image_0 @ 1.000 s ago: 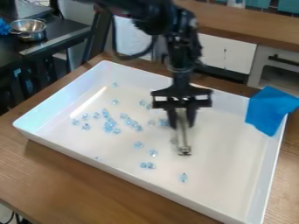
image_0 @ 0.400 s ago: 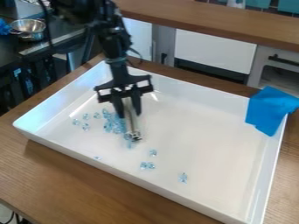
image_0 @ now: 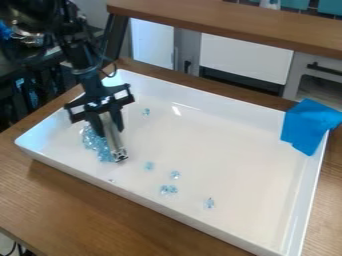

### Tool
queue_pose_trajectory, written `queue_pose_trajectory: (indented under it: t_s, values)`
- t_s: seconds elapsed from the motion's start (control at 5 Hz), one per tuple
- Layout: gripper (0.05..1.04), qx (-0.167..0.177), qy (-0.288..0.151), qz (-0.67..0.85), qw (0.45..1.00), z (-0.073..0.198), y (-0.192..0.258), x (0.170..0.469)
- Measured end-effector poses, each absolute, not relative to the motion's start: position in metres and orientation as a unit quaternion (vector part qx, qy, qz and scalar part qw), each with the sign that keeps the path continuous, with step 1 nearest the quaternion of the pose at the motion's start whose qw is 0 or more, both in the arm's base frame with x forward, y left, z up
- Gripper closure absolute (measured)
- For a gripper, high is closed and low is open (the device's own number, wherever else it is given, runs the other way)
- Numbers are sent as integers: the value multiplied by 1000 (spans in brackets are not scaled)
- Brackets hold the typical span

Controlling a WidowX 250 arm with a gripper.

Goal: Sweep into pile

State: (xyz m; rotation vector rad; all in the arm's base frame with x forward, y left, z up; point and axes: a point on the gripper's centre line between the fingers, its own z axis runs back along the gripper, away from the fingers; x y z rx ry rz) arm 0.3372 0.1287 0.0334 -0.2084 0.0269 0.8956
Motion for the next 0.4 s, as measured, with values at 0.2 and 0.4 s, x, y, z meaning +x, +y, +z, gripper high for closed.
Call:
queue_pose_trajectory:
  t_s: [0.2, 0.4]
  values:
    - [703, -103, 20, 446, 889, 33, 137, 322]
    - [703, -105, 22, 459, 882, 34, 145, 313]
